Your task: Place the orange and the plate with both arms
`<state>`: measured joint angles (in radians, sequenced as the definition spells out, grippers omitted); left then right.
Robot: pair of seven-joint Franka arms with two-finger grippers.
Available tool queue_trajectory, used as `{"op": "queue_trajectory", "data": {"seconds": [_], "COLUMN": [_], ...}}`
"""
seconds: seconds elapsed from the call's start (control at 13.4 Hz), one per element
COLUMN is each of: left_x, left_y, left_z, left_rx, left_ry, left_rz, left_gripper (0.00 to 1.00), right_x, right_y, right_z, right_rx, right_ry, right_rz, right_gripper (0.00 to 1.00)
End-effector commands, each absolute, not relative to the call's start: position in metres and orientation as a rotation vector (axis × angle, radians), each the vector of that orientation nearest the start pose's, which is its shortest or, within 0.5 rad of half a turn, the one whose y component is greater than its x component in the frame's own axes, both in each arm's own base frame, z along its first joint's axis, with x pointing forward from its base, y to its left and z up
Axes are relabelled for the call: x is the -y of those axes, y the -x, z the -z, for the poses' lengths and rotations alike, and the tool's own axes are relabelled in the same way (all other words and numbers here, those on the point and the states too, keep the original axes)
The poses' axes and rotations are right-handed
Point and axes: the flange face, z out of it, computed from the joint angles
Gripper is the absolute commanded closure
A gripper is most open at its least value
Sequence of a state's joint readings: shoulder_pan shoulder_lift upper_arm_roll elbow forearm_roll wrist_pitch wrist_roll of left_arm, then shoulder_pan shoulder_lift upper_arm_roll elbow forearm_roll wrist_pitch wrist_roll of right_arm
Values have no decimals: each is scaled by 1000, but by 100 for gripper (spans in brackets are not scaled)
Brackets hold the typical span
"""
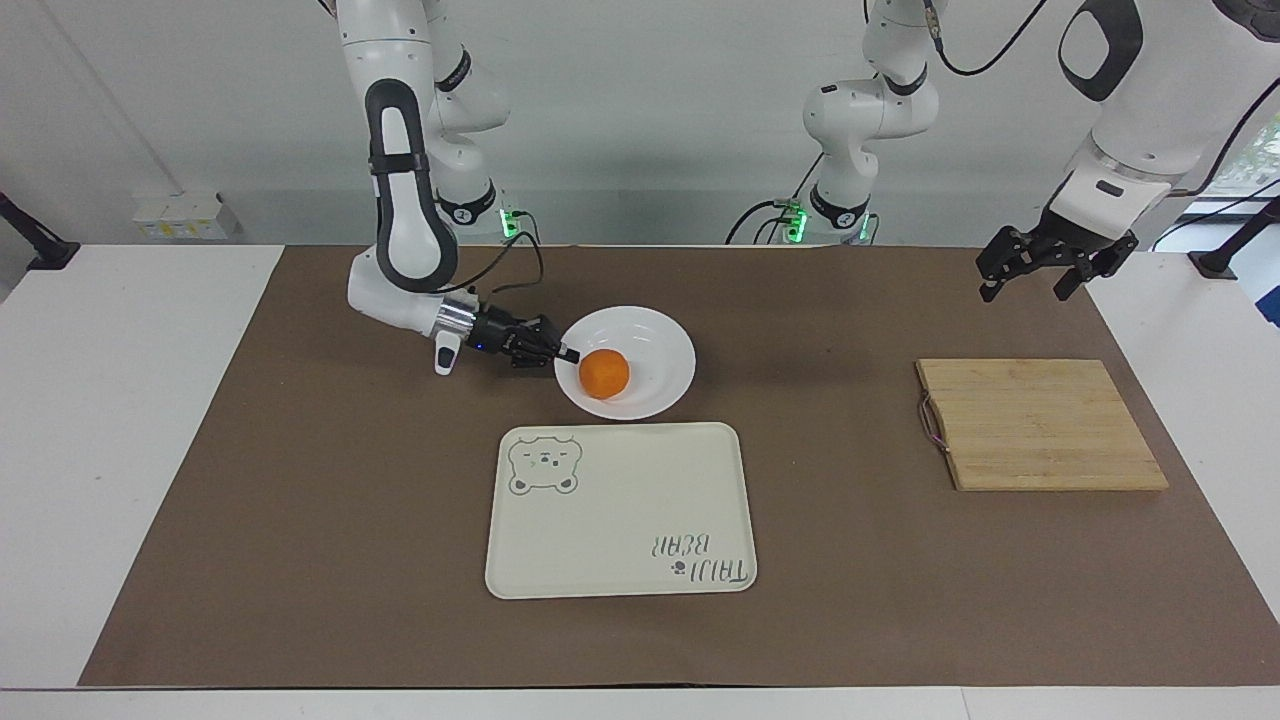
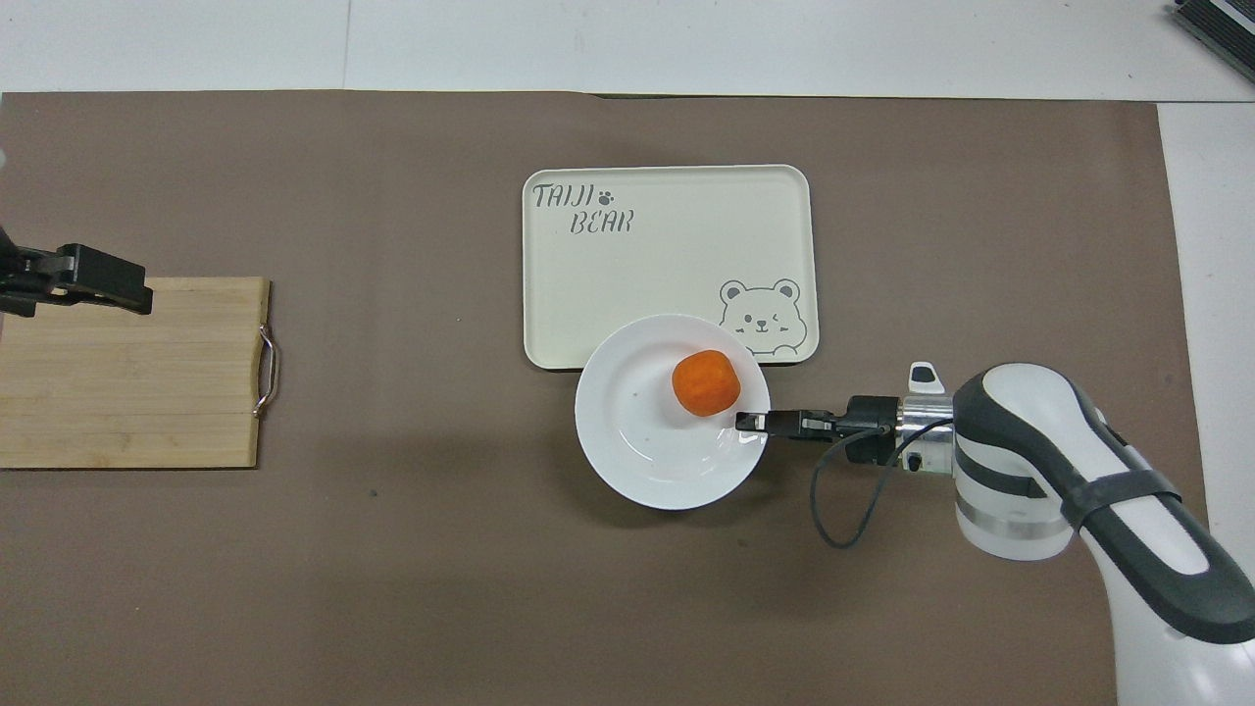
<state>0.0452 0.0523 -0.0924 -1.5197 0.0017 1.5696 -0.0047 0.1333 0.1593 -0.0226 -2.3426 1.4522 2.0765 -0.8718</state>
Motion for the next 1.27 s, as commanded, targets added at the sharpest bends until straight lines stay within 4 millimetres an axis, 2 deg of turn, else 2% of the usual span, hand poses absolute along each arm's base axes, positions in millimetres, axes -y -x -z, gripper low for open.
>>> {"op": "queue_trajectory", "data": {"seconds": [0.0,0.37,0.6,0.89,1.19], "left_x": [23,23,23,23,23], "left_y": [-565,-565,-565,-565,-565], "left_z": [-622,-621,-622,-621,-621], "left_rx": [-74,-72,-77,-74,-74], "left_ry": [3127,3127,3127,3127,3127], "left_rz": [15,13,15,13,13], "left_gripper": [0,0,0,0,0], "right_x": [-98,-103,-100,-116,-119], "right_y": [-549,-648,-688,-688,-669], "right_z": [-279,-319,-316,-287,-264], "right_rx": [-131,-221,-284,-269,-221], "right_ry": [2025,2074,2136,2150,2161], "right_rz": [91,95,116,94,46], "right_gripper": [100,100,100,100,100]}}
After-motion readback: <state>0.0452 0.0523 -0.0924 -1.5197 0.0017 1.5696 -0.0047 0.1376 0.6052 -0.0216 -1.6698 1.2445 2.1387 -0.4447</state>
